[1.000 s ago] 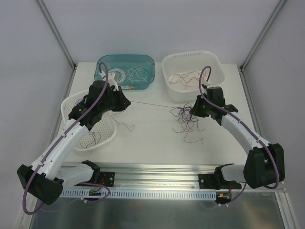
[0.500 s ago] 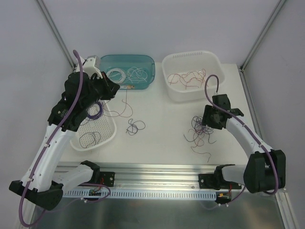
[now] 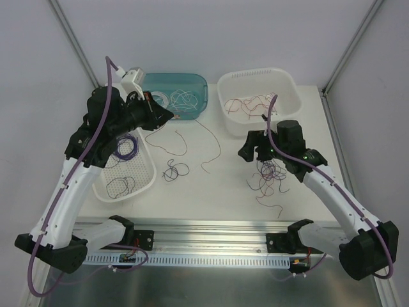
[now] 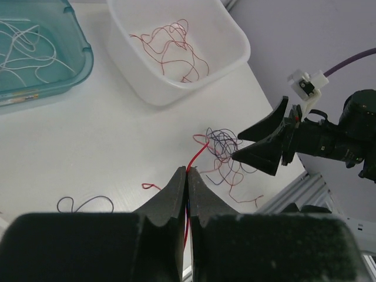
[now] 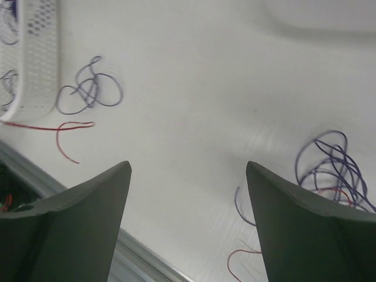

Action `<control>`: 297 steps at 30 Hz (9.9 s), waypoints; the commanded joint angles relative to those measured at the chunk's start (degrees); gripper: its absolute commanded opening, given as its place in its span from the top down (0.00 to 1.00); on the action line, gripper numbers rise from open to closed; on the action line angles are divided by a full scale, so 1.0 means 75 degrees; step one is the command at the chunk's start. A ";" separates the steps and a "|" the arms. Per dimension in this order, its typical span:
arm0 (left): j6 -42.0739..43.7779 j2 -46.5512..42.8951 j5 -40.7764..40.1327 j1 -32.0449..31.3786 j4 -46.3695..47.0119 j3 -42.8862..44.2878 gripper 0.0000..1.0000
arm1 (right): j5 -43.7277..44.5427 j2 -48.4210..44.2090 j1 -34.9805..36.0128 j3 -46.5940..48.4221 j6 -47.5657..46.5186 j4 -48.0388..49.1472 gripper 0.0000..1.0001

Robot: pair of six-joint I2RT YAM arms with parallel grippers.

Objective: Untangle the cables

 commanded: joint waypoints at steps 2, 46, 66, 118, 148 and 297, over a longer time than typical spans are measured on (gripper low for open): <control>-0.0182 0.0241 0.0949 -0.0072 0.0291 0.0306 1.00 | -0.1610 -0.0513 0.0328 0.0558 -0.0148 0.1751 0.12; 0.1118 0.0535 -0.0537 -0.1538 0.0783 -0.0584 0.07 | -0.1265 0.1325 0.0658 0.4529 -0.1752 0.0772 0.99; 0.0628 -0.0192 -0.1722 -0.1526 0.1299 -0.3302 0.01 | 0.0778 0.3855 -0.1440 0.6394 -0.1742 0.2691 0.99; -0.1178 0.4447 -0.4347 -0.1303 0.0643 -0.3222 0.62 | 0.0263 -0.2259 -0.1722 -0.0248 -0.0077 -0.0942 0.00; 0.0931 0.0593 -0.3549 0.0756 -0.0622 -0.0350 1.00 | 0.0134 -0.1873 -0.1722 0.0150 -0.0195 -0.1270 0.01; -0.0721 0.1132 -0.0033 -0.2428 0.1920 -0.4018 0.01 | 0.1272 0.1839 -0.2343 -0.0693 0.1176 0.0873 0.41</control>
